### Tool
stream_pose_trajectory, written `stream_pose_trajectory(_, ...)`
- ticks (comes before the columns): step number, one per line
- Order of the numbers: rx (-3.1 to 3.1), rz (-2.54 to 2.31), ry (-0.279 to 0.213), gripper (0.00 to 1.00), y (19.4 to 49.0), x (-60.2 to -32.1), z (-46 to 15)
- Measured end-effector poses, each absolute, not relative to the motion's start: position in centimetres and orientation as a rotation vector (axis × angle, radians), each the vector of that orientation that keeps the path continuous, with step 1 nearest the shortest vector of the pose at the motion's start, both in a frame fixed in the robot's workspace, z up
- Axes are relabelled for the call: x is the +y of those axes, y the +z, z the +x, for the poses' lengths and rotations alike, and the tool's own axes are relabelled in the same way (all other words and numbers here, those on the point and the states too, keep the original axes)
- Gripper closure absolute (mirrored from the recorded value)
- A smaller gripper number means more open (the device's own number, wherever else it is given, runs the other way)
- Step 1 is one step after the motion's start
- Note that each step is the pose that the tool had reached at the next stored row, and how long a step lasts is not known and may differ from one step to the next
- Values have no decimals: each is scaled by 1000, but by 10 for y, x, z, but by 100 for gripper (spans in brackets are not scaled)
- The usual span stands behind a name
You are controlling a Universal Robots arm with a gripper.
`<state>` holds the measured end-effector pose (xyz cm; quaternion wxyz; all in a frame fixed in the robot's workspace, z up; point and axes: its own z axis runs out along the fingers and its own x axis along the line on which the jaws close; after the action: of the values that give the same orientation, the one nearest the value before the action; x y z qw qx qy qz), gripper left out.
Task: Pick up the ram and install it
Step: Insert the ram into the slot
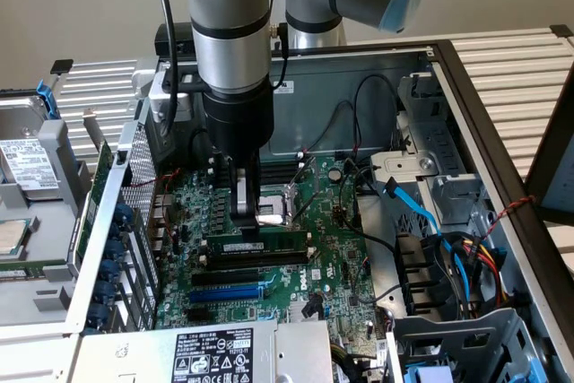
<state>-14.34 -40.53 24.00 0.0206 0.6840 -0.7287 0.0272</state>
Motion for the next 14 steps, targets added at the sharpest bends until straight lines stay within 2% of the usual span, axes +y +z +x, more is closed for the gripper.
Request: stream_pose_trajectory(14,-2260,2121,84,88,240,-405,-145)
